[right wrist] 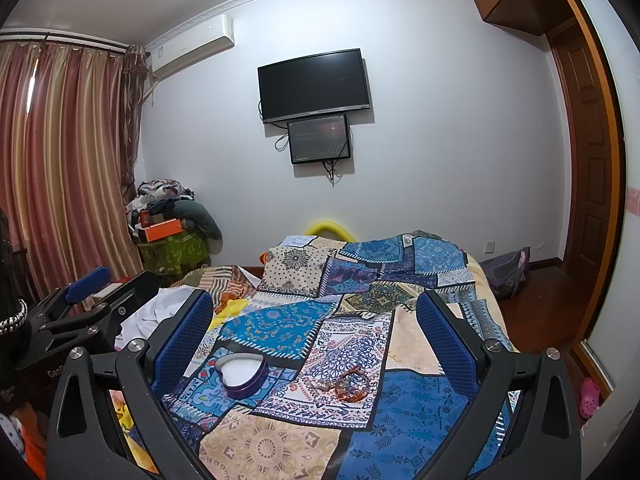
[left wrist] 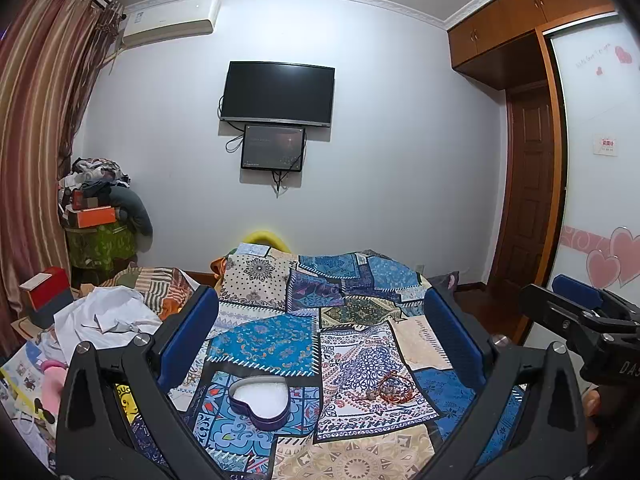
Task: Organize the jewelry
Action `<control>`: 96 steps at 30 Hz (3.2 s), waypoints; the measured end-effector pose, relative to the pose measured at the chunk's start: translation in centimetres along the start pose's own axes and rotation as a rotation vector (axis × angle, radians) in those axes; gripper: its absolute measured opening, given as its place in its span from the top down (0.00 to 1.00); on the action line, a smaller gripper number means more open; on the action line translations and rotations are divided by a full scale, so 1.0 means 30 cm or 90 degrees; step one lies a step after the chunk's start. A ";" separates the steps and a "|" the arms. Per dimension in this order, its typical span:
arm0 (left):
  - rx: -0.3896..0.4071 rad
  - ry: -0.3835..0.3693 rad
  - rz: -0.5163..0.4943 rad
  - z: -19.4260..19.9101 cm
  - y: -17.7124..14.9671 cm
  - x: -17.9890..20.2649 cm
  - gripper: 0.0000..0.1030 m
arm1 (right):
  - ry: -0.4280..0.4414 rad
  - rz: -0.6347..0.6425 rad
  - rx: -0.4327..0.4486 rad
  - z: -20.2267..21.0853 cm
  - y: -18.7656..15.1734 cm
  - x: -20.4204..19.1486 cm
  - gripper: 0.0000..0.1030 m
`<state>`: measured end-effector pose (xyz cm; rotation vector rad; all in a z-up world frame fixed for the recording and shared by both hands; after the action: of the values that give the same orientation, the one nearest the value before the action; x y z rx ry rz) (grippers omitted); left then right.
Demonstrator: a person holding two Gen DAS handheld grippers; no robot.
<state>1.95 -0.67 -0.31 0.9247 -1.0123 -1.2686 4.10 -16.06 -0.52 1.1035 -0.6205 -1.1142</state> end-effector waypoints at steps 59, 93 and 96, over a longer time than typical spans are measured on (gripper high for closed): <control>-0.366 -0.050 -0.052 -0.695 -0.354 0.081 0.00 | -0.077 -0.015 -0.258 -0.439 -0.255 0.328 0.02; -0.432 -0.182 -0.068 -0.776 -0.457 0.137 0.86 | 0.044 -0.018 -0.334 -0.542 -0.317 0.272 0.46; -0.433 -0.181 -0.068 -0.749 -0.456 0.124 0.86 | 0.048 -0.012 -0.340 -0.543 -0.320 0.256 0.49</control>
<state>19.31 -5.61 -19.80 0.2788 -0.6643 -1.7167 16.97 -17.33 -16.30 0.6847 -0.2272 -1.1600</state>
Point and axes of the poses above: each gripper's, at about its wrist camera, not at the fingertips, and z roughly against the way its jaws point, x to its right, y to its top, the point moved 1 cm from there along -z, roughly the way its jaws point, and after that the axes turned 8 degrees about -x, right-handed, at the moved point
